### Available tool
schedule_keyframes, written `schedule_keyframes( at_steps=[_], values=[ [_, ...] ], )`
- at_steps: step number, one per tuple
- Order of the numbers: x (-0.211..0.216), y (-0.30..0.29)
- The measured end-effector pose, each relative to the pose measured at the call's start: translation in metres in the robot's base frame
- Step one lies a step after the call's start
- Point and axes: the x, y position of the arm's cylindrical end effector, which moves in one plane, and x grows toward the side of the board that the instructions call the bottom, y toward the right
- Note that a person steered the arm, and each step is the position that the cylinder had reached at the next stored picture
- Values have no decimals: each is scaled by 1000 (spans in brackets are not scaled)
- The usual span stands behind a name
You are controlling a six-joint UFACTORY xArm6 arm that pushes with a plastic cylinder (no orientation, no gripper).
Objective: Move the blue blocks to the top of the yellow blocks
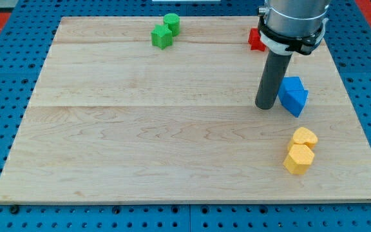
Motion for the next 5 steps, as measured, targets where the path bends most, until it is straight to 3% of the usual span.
schedule_keyframes(
  at_steps=[2,5],
  values=[
    [0,0],
    [8,63]
  ],
)
